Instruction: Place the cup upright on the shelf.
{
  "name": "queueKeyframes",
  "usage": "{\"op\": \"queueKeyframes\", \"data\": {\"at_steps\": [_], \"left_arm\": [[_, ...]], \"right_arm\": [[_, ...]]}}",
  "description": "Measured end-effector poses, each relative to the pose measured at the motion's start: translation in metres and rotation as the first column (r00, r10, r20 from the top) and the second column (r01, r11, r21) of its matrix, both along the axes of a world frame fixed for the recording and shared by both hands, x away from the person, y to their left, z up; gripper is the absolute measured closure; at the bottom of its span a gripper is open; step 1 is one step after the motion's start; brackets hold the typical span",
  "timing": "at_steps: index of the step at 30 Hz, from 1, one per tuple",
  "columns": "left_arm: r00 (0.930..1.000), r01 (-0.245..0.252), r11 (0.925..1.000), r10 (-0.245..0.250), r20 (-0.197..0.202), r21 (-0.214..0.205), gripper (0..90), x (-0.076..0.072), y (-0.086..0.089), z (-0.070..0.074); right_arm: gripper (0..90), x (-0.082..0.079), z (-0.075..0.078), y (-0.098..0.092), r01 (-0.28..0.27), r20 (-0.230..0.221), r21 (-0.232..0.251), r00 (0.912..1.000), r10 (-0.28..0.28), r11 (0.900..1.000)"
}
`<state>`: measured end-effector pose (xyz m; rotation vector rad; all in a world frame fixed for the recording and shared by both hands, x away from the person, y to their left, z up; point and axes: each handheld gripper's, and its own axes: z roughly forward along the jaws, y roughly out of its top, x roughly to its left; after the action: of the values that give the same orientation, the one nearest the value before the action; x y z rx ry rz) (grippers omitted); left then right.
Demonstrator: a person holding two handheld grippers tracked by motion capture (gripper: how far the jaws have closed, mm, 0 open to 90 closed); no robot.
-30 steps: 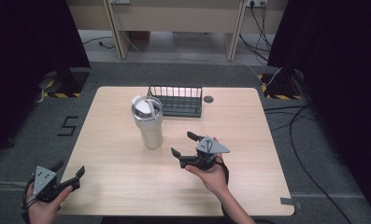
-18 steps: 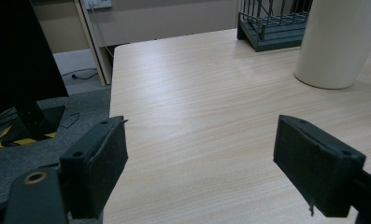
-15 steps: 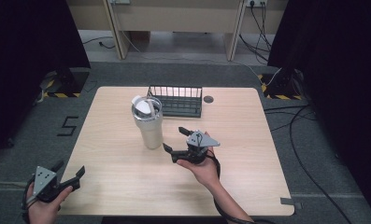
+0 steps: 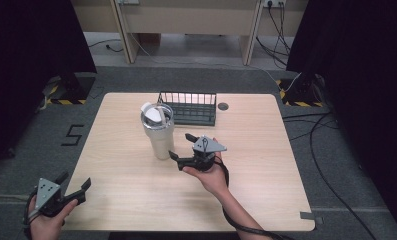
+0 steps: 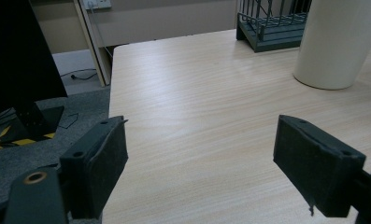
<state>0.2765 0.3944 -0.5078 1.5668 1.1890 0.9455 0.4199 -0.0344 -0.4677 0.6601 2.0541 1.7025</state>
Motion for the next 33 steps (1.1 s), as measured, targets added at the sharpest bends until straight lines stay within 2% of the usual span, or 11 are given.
{"op": "queueKeyframes", "data": {"at_steps": [16, 33], "left_arm": [[1.0, 0.005, 1.0, -0.005, 0.003, -0.003, 16.8, 0.0, 0.0, 0.0], [1.0, 0.006, 1.0, -0.006, 0.006, -0.005, 16.9, 0.0, 0.0, 0.0]], "right_arm": [[14.7, 0.018, -0.017, 0.021, 0.007, -0.046, -0.003, 0.9989, -0.007, 1.0], [14.7, 0.032, -0.022, 0.041, -0.003, -0.047, -0.026, 0.9989, 0.002, 0.9997]]}}
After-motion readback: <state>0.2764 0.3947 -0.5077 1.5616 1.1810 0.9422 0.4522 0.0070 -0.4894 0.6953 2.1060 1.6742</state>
